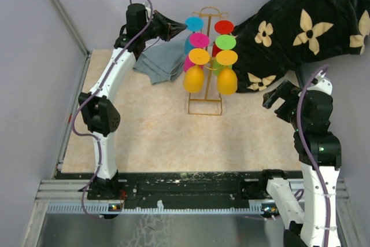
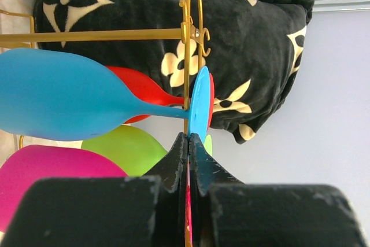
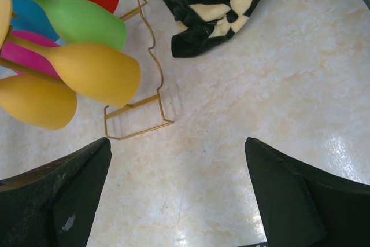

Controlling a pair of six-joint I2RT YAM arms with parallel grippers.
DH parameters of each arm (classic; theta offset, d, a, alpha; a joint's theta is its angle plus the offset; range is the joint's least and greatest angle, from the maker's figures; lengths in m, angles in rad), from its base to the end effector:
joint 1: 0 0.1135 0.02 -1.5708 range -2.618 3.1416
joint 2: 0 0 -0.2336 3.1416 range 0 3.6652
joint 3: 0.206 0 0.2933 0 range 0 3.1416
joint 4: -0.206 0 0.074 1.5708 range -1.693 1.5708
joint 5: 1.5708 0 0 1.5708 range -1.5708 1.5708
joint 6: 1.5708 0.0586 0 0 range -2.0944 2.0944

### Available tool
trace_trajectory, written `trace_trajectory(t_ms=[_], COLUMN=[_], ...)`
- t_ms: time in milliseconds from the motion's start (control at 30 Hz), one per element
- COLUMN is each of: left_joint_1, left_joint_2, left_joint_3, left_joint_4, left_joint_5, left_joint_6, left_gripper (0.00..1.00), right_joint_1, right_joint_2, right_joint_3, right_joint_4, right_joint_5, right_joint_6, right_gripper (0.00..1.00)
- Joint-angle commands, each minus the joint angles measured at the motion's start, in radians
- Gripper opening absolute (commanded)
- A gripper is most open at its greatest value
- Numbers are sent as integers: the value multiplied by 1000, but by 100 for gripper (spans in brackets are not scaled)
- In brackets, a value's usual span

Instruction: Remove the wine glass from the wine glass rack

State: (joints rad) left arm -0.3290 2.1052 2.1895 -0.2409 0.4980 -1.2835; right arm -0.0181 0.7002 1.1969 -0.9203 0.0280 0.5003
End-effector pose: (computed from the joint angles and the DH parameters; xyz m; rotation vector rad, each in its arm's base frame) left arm 0.5057 -0.2022 0.3789 -0.5207 1.9319 -1.5499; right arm 0.1860 -0.0050 0.3991 0.5315 1.9336 0.2821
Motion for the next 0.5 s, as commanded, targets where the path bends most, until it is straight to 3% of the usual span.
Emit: trace_trajectory(t_ms=[0, 467], left_joint_1=[6, 20], left_joint_2=[-55, -78], left_joint_3=[-3, -12], left_joint_4=[6, -13], left_joint_5=[-12, -15], left_joint_6=[1, -11], left_gripper=[0, 0], right_joint_1=[-5, -5], right_joint_2=[-8, -14], right_joint_3=[-8, -24], right_joint_4=[41, 47], right_joint_5=[-5, -4], right_joint_6=[7, 5], right_gripper=[98, 98])
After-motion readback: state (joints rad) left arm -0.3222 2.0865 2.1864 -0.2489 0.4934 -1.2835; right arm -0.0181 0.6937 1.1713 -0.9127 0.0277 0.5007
